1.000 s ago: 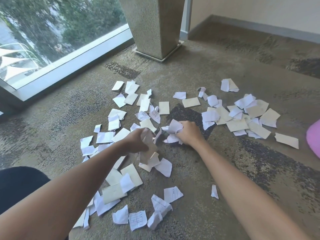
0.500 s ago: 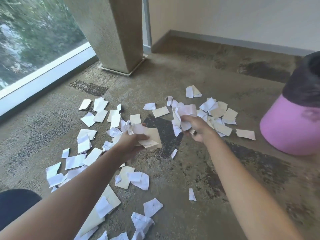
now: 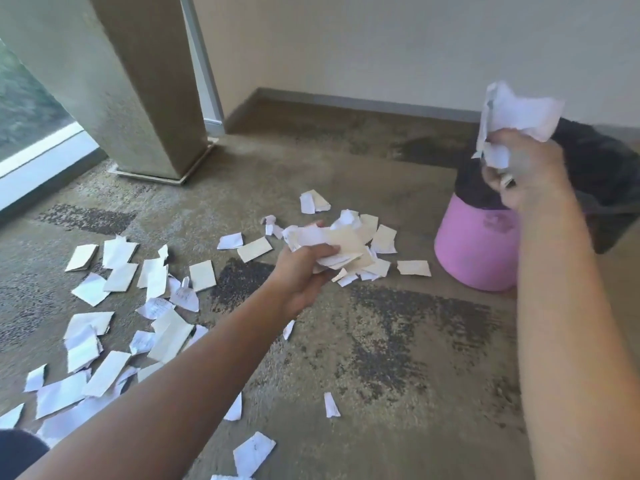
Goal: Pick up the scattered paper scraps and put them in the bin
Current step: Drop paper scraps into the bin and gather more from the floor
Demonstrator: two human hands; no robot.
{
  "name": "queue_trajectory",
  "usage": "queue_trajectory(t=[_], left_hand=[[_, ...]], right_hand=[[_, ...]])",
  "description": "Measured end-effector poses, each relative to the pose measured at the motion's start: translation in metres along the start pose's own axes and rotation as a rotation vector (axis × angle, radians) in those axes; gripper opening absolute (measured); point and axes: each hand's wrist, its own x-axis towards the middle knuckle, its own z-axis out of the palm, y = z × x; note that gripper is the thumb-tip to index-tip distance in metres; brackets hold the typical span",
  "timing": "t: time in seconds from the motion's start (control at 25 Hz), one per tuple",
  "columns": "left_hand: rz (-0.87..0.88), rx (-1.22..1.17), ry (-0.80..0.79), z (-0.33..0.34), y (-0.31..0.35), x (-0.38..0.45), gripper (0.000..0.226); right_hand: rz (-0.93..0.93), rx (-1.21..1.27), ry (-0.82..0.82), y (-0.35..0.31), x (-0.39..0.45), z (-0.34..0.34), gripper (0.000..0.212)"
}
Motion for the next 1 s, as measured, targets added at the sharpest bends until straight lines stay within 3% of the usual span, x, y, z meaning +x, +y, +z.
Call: queue_trajectory(t=[0.12,0.2,0.32,0.4,0.52,0.64,0.8,0.88,0.96,1.0], left_hand=[[0.0,0.009,-0.076,0.047,0.002,0.003,0.05],[0.025,0.041,-0.099,0.074,0.006,0.003,0.047],[0.026,0.069,-0.152,0.121,0.008,0.007,0.047],[0.025,0.049,-0.174,0.157,0.008,0.014,0.046],[0.045,0.049,-0.186,0.218,0.009,0.025,0.04],[0.111,0.095,-0.146,0.273,0.009,0.04,0.037],[0.063,0.435,-0.151,0.317,-0.003,0.079,0.068],[-0.01,0.573,-0.225,0.333,-0.015,0.102,0.071],[-0.016,0.638,-0.263,0.332,-0.005,0.07,0.059],[0.016,0.674,-0.268,0.331,-0.001,0.061,0.038]], right_hand=[[-0.175,-0.227,0.185,0.001,0.105,-0.077,0.041],[-0.197,-0.489,0.256,0.003,0.138,-0.105,0.056],[-0.194,-0.847,0.289,-0.019,0.052,-0.081,0.058],[-0.216,-0.962,0.181,-0.016,0.03,-0.077,0.064],[-0.199,-0.963,0.103,-0.009,0.03,-0.087,0.076],[-0.153,-0.827,0.073,-0.012,0.043,-0.103,0.075],[-0.085,-0.579,0.086,-0.022,0.051,-0.12,0.059],[-0.087,-0.513,0.15,-0.022,0.052,-0.128,0.052],[-0.103,-0.455,0.164,-0.021,0.052,-0.131,0.046],[-0.112,-0.433,0.162,-0.018,0.053,-0.133,0.043]])
